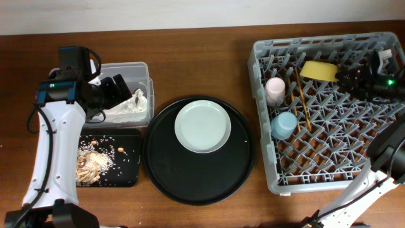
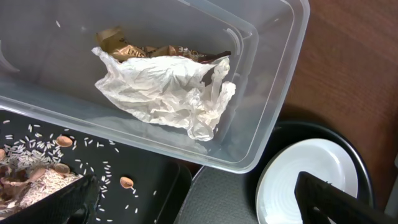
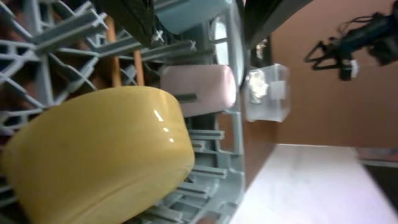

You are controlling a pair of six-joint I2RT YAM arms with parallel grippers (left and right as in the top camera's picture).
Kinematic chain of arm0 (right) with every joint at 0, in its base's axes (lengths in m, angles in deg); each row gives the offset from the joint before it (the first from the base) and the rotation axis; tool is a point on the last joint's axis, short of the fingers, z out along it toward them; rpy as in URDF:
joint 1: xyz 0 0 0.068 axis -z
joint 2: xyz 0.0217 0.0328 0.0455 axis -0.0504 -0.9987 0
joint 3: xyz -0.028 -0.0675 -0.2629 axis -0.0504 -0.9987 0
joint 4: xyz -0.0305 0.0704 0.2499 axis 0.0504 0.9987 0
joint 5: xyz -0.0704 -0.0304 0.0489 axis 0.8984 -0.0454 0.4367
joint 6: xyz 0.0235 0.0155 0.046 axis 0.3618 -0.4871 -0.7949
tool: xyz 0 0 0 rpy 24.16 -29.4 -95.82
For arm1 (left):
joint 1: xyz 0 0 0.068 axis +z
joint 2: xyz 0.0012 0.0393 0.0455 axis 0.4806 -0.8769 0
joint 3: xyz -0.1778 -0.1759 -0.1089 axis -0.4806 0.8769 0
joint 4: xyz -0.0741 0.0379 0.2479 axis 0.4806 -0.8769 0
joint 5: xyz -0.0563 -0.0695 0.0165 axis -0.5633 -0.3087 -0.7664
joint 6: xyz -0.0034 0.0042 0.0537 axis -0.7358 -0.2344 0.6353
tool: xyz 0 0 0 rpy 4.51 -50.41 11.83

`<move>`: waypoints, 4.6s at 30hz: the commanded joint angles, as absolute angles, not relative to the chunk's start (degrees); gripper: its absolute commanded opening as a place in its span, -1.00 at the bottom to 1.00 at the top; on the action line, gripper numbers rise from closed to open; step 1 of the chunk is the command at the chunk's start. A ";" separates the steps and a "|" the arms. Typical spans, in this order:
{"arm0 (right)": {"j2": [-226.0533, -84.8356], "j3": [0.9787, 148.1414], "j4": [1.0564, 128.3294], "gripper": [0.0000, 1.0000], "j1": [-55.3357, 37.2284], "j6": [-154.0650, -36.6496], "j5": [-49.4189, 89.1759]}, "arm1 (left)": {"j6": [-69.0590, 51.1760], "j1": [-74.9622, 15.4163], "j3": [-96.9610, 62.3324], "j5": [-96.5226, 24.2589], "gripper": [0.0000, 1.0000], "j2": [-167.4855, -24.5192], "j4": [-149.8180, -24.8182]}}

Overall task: Sort waste into correct bins and load items into the dishwasher rack
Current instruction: 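Carry the yellow bowl to the rack's back row and release, then move the right gripper to the white plate and grasp its rim, then lift the white plate and stand it upright in the rack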

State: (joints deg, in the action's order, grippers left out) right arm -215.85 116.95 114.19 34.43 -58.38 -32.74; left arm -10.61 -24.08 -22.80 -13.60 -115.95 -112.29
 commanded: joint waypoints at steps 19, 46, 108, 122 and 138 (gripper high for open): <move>-202.95 121.59 116.66 -0.27 -15.29 -72.52 9.46 | -10.13 -23.95 -23.74 -13.18 0.98 -115.29 -112.36; -203.10 84.41 77.56 -0.12 -47.58 -78.55 22.60 | -10.13 -23.95 -23.74 -13.18 0.99 -115.29 -112.36; -189.05 94.74 109.64 -0.92 24.51 -44.45 -35.85 | -10.13 -23.95 -23.74 -13.18 0.98 -115.29 -112.36; -190.34 94.77 108.00 -0.36 24.51 -43.80 -25.77 | -10.13 -23.95 -23.74 -13.18 0.98 -115.29 -112.36; -187.26 108.80 108.29 0.47 22.26 -58.20 -11.19 | -10.13 -23.95 -23.74 -13.18 0.98 -115.29 -112.36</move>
